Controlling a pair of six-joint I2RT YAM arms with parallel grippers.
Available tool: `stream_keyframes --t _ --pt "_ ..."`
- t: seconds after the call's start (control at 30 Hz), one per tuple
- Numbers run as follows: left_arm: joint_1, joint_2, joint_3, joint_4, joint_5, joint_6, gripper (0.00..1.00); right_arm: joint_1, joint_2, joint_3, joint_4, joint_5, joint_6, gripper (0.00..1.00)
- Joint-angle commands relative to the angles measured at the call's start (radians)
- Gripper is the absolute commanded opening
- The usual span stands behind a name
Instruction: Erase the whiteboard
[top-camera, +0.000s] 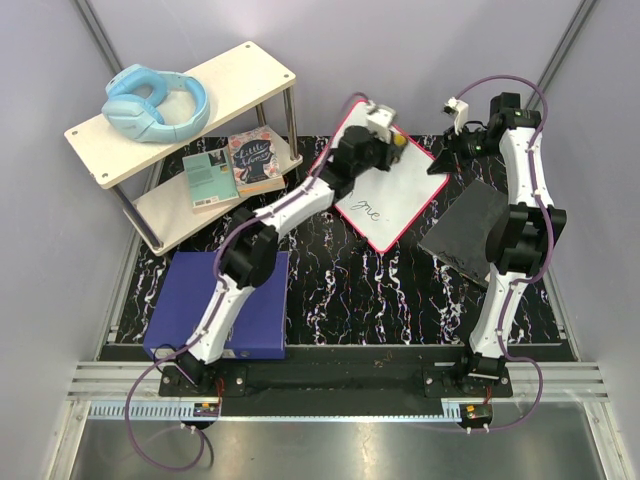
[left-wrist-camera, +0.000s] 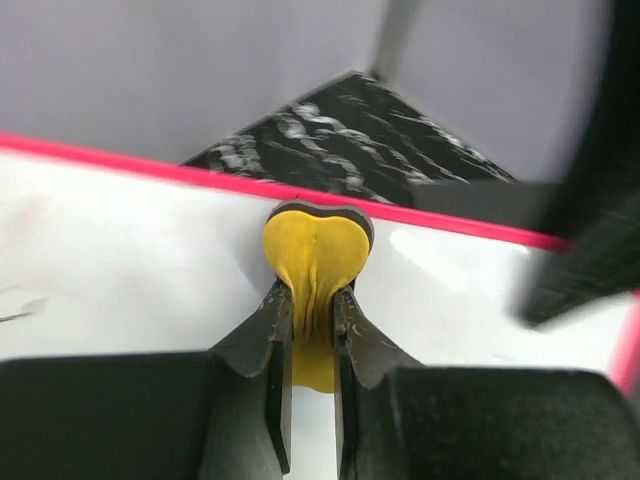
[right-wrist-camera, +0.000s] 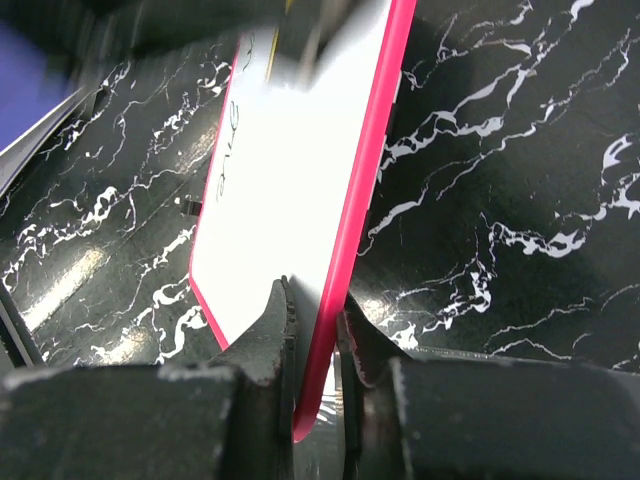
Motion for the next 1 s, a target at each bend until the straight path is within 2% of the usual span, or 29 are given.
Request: stream_keyframes --t 0.0,0.07,0.2,0.4,0.6,0.8,0.9,0.97 --pt "0.144 0.012 -0.111 0.163 -0.205 -0.254 0.00 0.092 -0.011 -0.038 -0.394 -0.005 -0.159 0.00" --pt "0.173 0.022 -0.108 0.186 -0.230 -0.308 0.00 0.092 -0.011 -0.044 -0.392 -0.007 -0.160 0.00" --pt "0.185 0.110 0.039 0.131 -0.216 -0.351 0.00 0.092 -0.014 -0.056 -0.392 -0.008 -0.165 0.00" --pt "0.178 0.151 0.102 0.229 -0.132 -0.359 0.00 0.092 -0.022 -0.079 -0.392 -0.002 -0.174 0.00" --pt "0.158 0.133 0.085 0.322 -0.038 -0.361 0.00 0.092 -0.025 -0.085 -0.392 0.001 -0.179 0.00" --pt "0.118 0.116 0.088 0.236 0.006 -0.301 0.00 0.092 -0.020 -0.068 -0.392 0.000 -0.170 0.00" --pt "0.112 0.076 0.007 0.232 -0.014 -0.302 0.00 0.092 -0.015 -0.056 -0.392 -0.005 -0.167 0.00" --pt "0.119 0.040 -0.054 0.223 -0.075 -0.302 0.00 0.092 -0.014 -0.055 -0.392 -0.005 -0.165 0.00"
